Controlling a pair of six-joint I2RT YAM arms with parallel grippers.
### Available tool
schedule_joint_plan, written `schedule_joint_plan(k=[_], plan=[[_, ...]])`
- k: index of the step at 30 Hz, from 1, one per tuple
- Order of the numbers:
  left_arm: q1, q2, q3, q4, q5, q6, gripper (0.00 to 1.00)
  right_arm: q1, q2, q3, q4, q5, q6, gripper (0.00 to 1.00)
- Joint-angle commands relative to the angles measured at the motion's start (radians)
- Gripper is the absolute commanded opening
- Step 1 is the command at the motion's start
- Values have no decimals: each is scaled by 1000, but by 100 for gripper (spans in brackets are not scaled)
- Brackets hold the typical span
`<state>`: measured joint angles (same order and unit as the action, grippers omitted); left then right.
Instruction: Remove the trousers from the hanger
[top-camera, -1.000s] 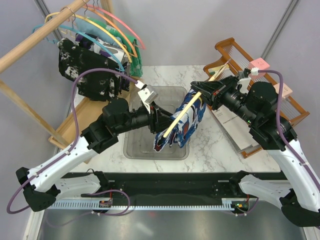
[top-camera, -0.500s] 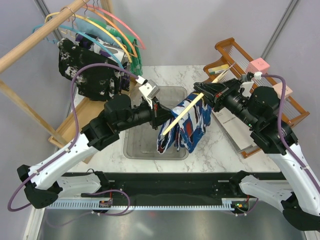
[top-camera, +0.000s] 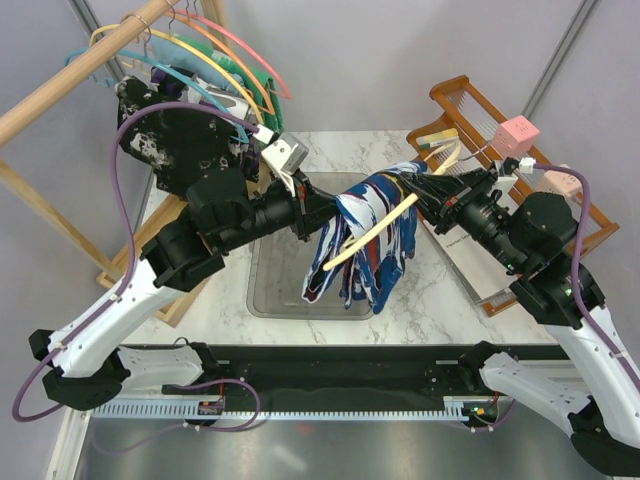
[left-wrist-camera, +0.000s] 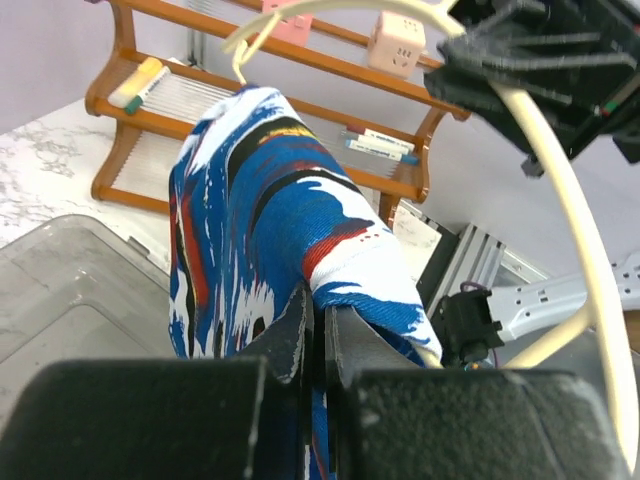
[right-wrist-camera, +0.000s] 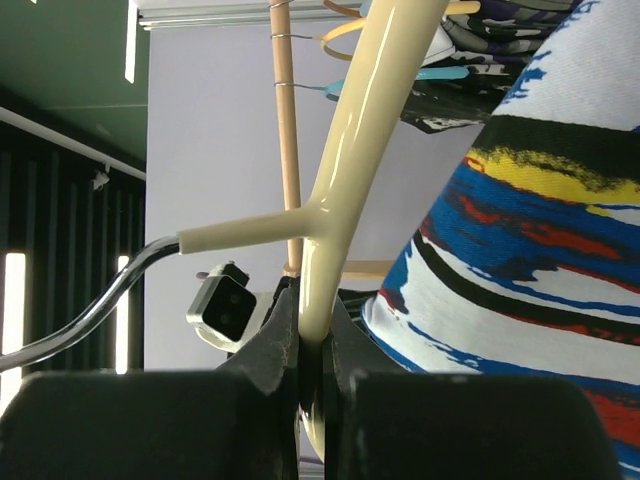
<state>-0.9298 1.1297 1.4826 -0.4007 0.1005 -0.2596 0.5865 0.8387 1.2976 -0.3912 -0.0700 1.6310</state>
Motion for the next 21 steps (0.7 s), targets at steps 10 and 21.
schedule_joint_plan(k=[10, 21], plan=[[17, 94, 412, 123, -182, 111, 2, 9, -69, -113, 25, -139, -62, 0], [17, 170, 636, 145, -194, 157, 2, 9, -95, -257, 58, -192, -69, 0]])
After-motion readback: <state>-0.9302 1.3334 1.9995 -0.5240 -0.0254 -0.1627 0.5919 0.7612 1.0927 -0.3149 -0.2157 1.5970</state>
